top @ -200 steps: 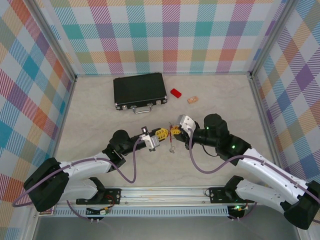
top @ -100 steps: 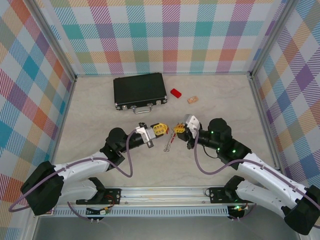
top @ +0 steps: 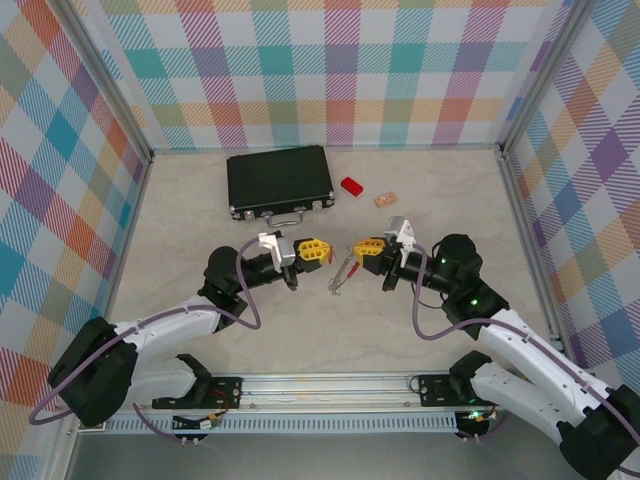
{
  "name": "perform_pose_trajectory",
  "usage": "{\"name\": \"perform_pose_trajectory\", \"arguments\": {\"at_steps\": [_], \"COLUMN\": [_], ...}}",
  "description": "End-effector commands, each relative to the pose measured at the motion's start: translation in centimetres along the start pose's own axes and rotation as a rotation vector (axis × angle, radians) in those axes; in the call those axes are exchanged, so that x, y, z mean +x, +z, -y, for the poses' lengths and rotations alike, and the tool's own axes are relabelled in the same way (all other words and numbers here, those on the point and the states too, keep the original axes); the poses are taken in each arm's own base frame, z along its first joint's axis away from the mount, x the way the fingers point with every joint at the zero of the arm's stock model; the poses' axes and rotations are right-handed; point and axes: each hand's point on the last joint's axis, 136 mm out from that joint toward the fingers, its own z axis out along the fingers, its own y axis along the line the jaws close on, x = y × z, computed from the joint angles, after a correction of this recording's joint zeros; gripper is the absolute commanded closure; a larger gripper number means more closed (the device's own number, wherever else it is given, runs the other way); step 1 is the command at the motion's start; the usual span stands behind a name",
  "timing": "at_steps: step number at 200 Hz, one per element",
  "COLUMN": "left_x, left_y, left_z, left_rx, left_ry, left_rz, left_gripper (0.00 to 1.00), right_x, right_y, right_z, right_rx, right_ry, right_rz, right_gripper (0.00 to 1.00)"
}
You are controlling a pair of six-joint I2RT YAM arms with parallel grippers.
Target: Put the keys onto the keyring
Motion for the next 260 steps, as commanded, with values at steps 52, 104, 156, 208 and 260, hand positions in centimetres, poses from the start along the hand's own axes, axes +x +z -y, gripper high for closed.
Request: {"name": "perform_pose_trajectory", "arguments": {"at_steps": [52,104,156,208,260], "left_x": [-4.1,-3.6,-3.6,-3.5,-3.3], "left_y": [0.3,0.3,0.4,0.5,0.6], "left_z": [0.7,1.1,1.1,1.1,1.0], "left_rx": [0.076,0.105,0.110,0.113,0.111], "left_ry": [0.009,0.008,0.006,0.002,-0.002], "left_rz": [0.119,0.108,0.111,0.108,0.102], "left_gripper": [1.00,1.00,1.00,1.00,1.00], "right_x": [-3.8,-4.2,-4.3,-4.5,-4.3], "right_y": [0.3,0.7,0.9,1.2,1.1], "right_z": [-0.8,-0.9,-1.3,-1.5,-1.5], "right_rx": [-0.125,-0.162,-0.205,-0.224,-0.226], "right_ry": [-0.002,-0.005,0.005,0.008,0.010], "right_rz": [0.153,0.155,0.146,0.147,0.141], "right_gripper": [1.00,1.00,1.00,1.00,1.00]}}
